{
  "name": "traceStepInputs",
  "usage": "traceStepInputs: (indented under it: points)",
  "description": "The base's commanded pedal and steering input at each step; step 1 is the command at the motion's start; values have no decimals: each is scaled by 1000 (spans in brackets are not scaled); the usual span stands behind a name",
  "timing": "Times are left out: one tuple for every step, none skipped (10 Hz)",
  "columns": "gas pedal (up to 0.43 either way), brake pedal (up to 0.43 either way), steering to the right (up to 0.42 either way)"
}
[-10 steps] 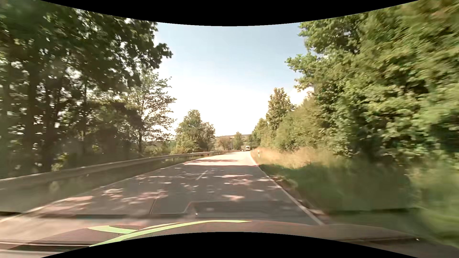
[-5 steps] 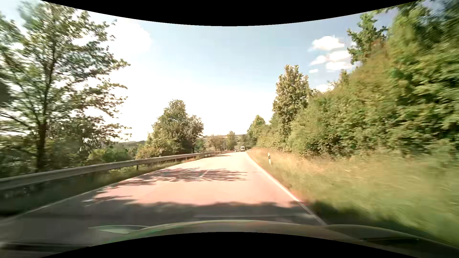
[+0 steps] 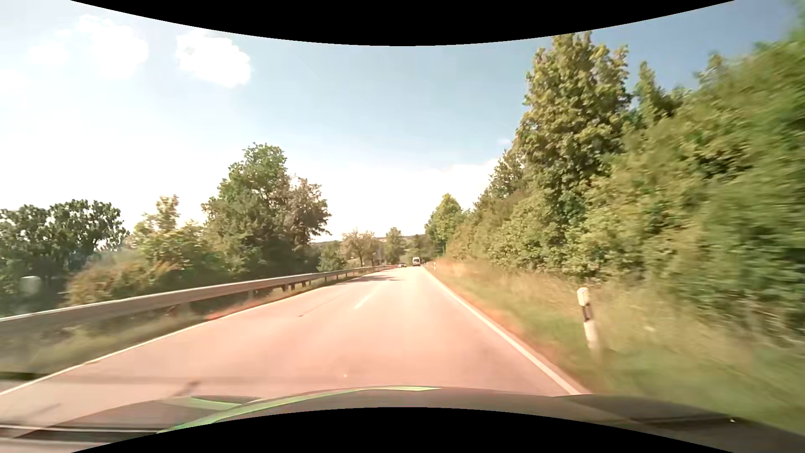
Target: Follow the waypoints while adhering to traffic rules and regulations
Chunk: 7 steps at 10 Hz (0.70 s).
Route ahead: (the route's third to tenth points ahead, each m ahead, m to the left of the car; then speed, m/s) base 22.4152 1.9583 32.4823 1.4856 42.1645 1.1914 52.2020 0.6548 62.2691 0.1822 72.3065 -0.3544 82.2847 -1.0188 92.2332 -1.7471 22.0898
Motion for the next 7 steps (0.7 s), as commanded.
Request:
traceStepInputs:
  points:
    - [79, 0, 12]
    - [79, 0, 12]
    - [79, 0, 11]
    - [79, 0, 10]
    - [79, 0, 10]
    - [79, 0, 10]
    - [79, 0, 9]
